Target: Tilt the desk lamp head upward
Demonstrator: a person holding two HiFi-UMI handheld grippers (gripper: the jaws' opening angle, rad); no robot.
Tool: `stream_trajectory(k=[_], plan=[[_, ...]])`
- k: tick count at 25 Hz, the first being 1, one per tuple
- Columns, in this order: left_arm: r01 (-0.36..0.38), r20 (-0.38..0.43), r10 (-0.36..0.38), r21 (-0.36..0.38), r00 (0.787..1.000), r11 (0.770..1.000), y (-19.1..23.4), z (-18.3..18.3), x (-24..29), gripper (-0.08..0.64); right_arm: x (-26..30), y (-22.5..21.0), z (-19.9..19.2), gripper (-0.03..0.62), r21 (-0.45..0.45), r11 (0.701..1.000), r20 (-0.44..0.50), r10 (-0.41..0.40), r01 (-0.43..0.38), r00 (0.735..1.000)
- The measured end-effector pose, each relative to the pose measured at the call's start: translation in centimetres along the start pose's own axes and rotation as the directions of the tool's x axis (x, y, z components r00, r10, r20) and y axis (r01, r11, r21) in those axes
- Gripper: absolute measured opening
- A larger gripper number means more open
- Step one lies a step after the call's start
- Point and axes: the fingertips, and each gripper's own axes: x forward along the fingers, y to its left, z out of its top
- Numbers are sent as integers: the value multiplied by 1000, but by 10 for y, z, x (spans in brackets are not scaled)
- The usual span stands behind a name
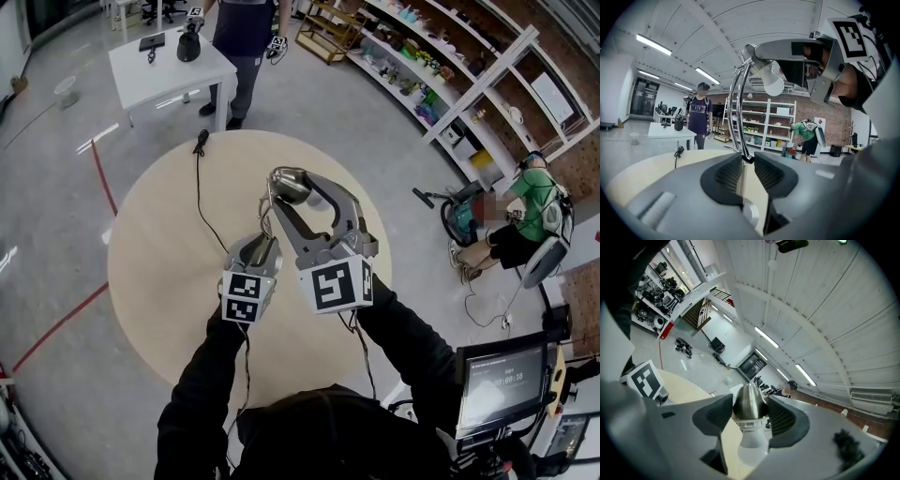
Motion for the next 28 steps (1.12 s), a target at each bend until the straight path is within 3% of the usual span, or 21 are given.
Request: stream_trajectory(k=[14,28], plan=[[2,4,-2,-2,1000,1000,-2,2,0,89,8,9,18,249,-15,1000,38,19,-18,999],[-7,11,7,-5,1000,1000,-1,5,0,89,12,14,28,249,26,999,64,33,-34,997]])
